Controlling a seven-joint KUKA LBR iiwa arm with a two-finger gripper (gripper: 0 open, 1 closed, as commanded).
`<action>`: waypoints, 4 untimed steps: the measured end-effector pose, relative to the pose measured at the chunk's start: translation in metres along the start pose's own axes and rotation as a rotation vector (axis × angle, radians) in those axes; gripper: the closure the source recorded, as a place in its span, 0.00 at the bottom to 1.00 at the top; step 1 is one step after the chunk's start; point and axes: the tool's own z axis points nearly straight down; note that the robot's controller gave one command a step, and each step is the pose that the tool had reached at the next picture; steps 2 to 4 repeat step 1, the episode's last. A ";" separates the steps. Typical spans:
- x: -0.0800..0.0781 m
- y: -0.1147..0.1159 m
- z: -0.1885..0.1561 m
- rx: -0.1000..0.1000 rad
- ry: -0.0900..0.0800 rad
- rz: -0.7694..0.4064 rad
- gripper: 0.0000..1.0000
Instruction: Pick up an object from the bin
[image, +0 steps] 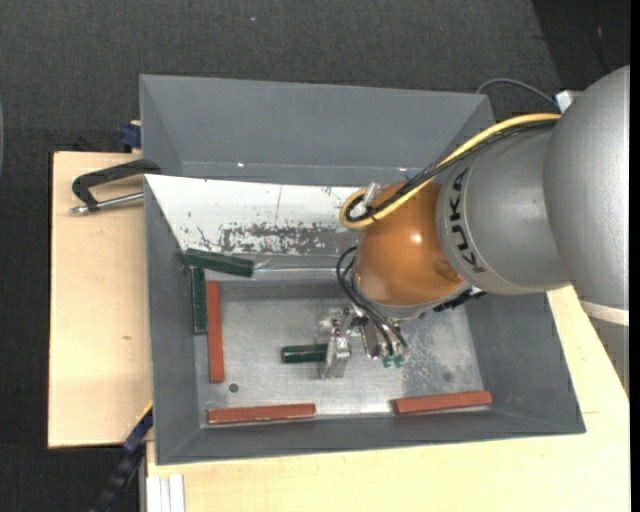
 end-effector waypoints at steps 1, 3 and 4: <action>0.000 0.005 -0.160 0.000 -0.007 0.048 1.00; 0.000 0.005 -0.160 0.000 -0.007 0.048 1.00; 0.000 0.005 -0.160 0.000 -0.007 0.048 1.00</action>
Offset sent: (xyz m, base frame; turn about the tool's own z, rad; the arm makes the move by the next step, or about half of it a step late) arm 0.0000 0.0000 0.0000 0.0000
